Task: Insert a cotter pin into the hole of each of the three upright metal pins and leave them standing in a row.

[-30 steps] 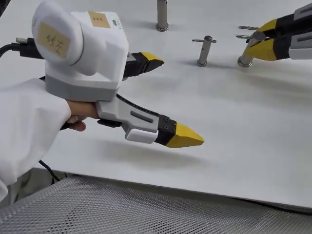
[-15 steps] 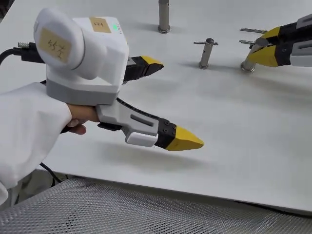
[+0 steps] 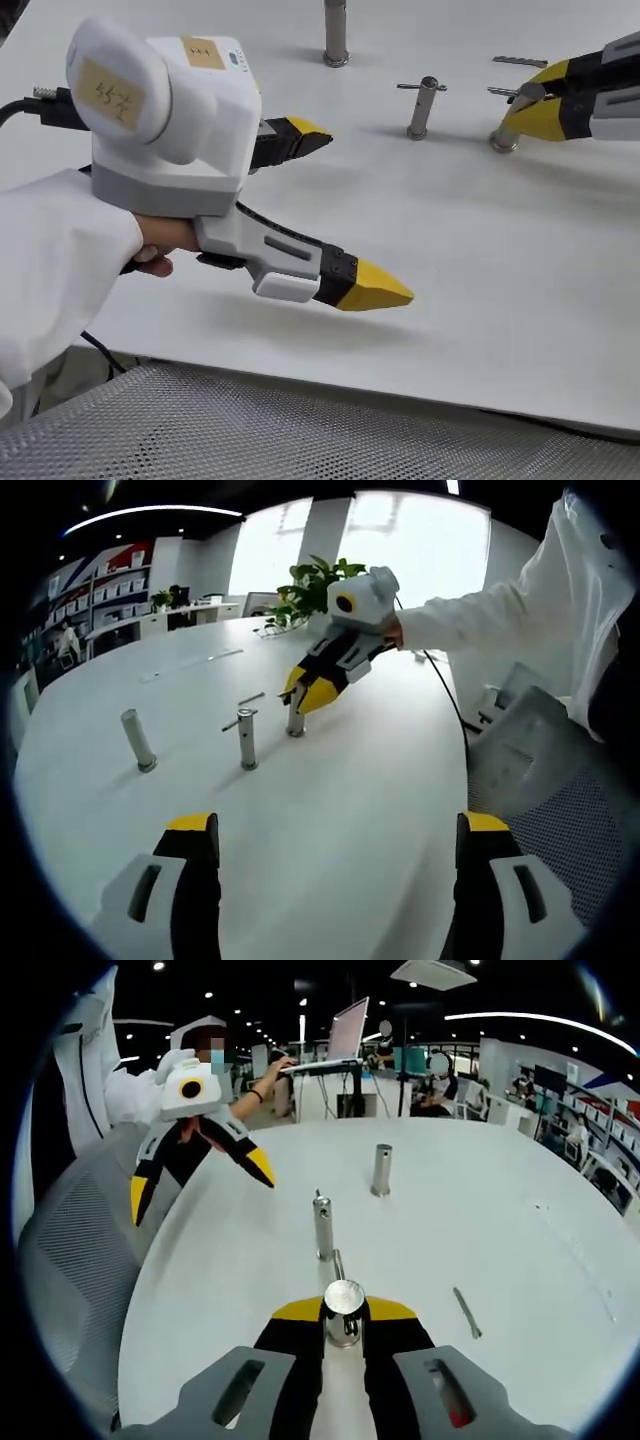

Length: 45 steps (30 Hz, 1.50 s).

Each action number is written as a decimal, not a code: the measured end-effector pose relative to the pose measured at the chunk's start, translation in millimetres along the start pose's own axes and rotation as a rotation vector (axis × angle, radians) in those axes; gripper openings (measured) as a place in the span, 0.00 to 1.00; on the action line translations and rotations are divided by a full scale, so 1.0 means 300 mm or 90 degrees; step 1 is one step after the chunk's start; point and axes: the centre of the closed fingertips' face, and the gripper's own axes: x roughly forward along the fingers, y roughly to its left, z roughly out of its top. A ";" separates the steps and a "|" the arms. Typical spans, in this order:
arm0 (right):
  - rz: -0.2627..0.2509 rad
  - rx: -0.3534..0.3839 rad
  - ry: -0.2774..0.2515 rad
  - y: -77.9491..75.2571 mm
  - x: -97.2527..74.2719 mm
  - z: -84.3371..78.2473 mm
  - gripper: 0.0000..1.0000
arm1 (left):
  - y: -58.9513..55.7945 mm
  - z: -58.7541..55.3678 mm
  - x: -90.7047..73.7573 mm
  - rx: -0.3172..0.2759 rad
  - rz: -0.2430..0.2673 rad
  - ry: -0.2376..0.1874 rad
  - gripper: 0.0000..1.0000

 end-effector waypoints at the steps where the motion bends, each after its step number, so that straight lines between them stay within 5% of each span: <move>1: -0.001 -0.009 -0.001 0.000 0.001 -0.001 0.09 | -0.001 0.001 0.000 -0.002 0.000 -0.001 0.98; 7: -0.006 -0.008 -0.021 0.017 -0.006 0.019 0.26 | -0.004 0.009 -0.004 -0.005 0.001 -0.005 0.98; 10: -0.012 0.007 -0.029 0.040 -0.021 0.038 0.28 | -0.016 0.027 -0.004 -0.004 0.005 -0.012 0.98; 14: -0.014 0.072 -0.084 0.069 -0.046 0.081 0.51 | -0.012 0.042 -0.009 -0.006 0.011 -0.021 0.98; 22: -0.072 0.123 -0.110 0.118 -0.132 0.096 0.64 | 0.029 0.070 -0.033 -0.015 0.029 -0.050 0.98; 34: -0.161 0.221 -0.128 0.171 -0.212 0.033 0.81 | 0.035 0.115 -0.061 -0.035 0.049 -0.089 0.98; 45: -0.207 0.290 -0.128 0.190 -0.272 -0.061 0.97 | 0.038 0.084 -0.087 -0.075 0.059 -0.090 0.98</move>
